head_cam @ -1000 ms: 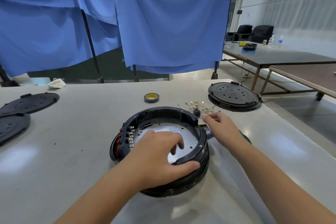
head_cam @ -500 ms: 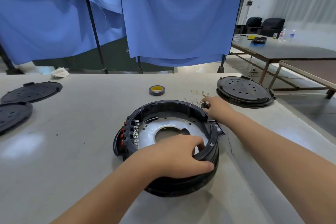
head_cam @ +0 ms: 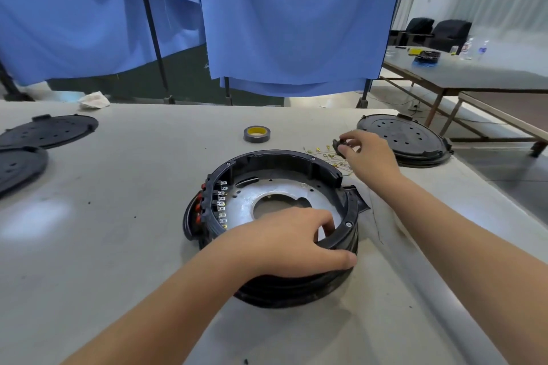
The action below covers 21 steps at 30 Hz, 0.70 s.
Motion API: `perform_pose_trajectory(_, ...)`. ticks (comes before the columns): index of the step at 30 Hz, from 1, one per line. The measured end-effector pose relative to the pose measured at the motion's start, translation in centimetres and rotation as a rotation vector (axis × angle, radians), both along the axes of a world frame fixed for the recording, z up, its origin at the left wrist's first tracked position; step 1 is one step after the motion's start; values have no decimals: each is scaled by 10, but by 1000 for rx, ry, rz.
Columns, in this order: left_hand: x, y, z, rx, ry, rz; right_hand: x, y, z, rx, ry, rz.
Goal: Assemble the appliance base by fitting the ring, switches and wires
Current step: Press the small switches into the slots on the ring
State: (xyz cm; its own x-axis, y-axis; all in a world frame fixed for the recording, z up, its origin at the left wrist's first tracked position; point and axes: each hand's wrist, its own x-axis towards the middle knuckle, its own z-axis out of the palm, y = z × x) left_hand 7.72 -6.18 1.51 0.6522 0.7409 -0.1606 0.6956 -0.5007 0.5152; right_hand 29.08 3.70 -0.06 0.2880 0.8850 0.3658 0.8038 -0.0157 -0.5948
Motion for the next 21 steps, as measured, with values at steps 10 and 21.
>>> perform_pose_trajectory(10, -5, 8, 3, -216, -443, 176, -22, -93, 32, -47, 980, 440)
perform_pose_trajectory(21, 10, 25, 34, -310, -691, 299, -21, -108, 14, -17, 840, 479)
